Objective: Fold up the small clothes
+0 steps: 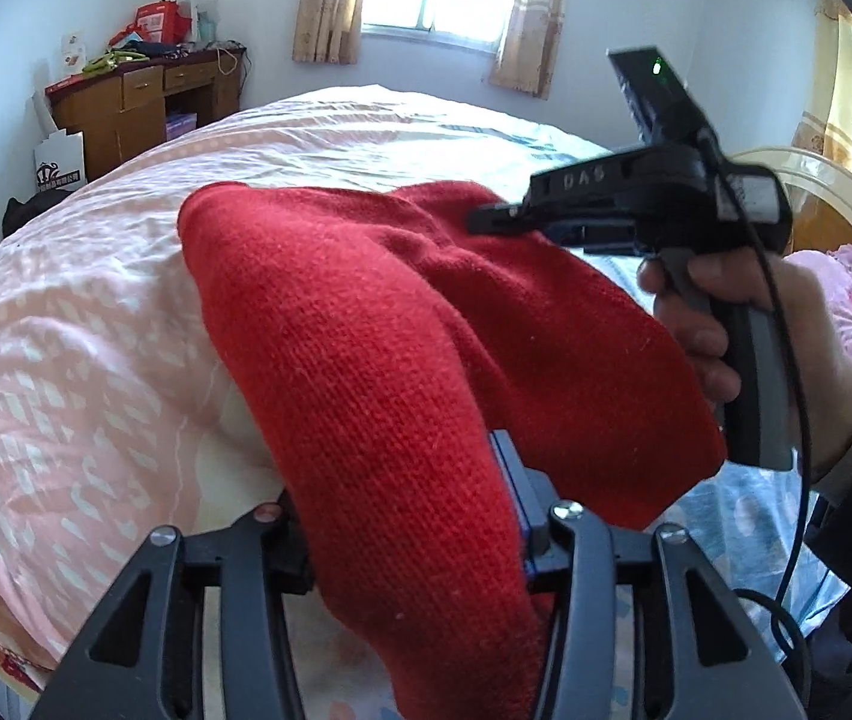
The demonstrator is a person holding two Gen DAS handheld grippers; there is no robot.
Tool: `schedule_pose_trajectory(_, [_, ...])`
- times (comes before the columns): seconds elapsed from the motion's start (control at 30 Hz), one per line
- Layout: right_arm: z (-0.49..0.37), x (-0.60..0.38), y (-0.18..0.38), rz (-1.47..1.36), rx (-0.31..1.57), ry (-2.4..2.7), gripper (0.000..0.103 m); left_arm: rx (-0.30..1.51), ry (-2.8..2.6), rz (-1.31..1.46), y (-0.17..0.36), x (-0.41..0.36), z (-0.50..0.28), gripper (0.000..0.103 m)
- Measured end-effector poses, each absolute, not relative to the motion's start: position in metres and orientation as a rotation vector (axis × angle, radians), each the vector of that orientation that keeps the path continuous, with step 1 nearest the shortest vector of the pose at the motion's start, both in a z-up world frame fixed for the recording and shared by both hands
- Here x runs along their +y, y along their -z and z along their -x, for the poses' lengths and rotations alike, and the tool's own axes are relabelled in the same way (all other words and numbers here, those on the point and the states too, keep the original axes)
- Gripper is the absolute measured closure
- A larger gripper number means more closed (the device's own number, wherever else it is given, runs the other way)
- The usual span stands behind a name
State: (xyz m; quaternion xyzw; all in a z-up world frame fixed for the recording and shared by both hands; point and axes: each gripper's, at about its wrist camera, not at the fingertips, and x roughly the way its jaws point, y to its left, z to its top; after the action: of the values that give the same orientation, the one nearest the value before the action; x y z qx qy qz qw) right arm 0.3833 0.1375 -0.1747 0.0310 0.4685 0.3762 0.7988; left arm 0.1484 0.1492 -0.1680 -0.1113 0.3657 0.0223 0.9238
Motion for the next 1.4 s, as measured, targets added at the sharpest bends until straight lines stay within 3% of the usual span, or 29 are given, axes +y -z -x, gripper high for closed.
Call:
schedule_pose_trajectory(0.17, [-0.382,0.129,0.178,-0.108,1.008,-0.791,0.082,0.767,-0.088,0.208,0.162,0.147,-0.146,0.038])
schedule_pose_trajectory(0.23, [-0.380,0.121,0.170,-0.122,0.990,-0.755,0.071,0.791,-0.111,0.155,0.153,0.142,-0.143,0.036])
schedule_pose_trajectory(0.3, [-0.374,0.112,0.158,-0.135,0.956,-0.739,0.070,0.773,-0.118,0.139,0.142,0.143,-0.135,0.035])
schedule_pose_trajectory(0.37, [-0.359,0.099,0.139,-0.155,0.895,-0.755,0.069,0.696,-0.148,0.139,0.124,0.150,-0.126,0.024])
schedule_pose_trajectory(0.43, [-0.336,0.093,0.120,-0.161,0.828,-0.810,0.054,0.620,-0.204,0.127,0.110,0.158,-0.123,0.011])
schedule_pose_trajectory(0.5, [-0.311,0.093,0.110,-0.152,0.785,-0.906,0.048,0.610,-0.248,0.110,0.109,0.165,-0.131,0.010])
schedule_pose_trajectory(0.7, [-0.276,0.116,0.144,-0.020,0.932,-1.010,0.048,0.782,-0.324,0.134,0.149,0.182,-0.161,0.009])
schedule_pose_trajectory(0.77, [-0.275,0.112,0.161,0.023,0.948,-0.956,0.052,0.770,-0.309,0.181,0.156,0.187,-0.154,0.000])
schedule_pose_trajectory(0.97, [-0.266,0.102,0.160,0.028,0.902,-0.936,0.056,0.757,-0.302,0.239,0.157,0.188,-0.144,0.000])
schedule_pose_trajectory(1.17, [-0.255,0.065,0.148,-0.135,0.915,-0.904,0.054,0.726,-0.311,0.196,0.114,0.161,-0.111,0.000])
schedule_pose_trajectory(1.2, [-0.251,0.056,0.143,-0.157,0.906,-0.881,0.049,0.700,-0.307,0.163,0.102,0.152,-0.102,0.000])
schedule_pose_trajectory(1.4, [-0.218,0.022,0.104,-0.130,0.766,-0.728,0.045,0.614,-0.276,0.091,0.069,0.126,-0.084,0.000])
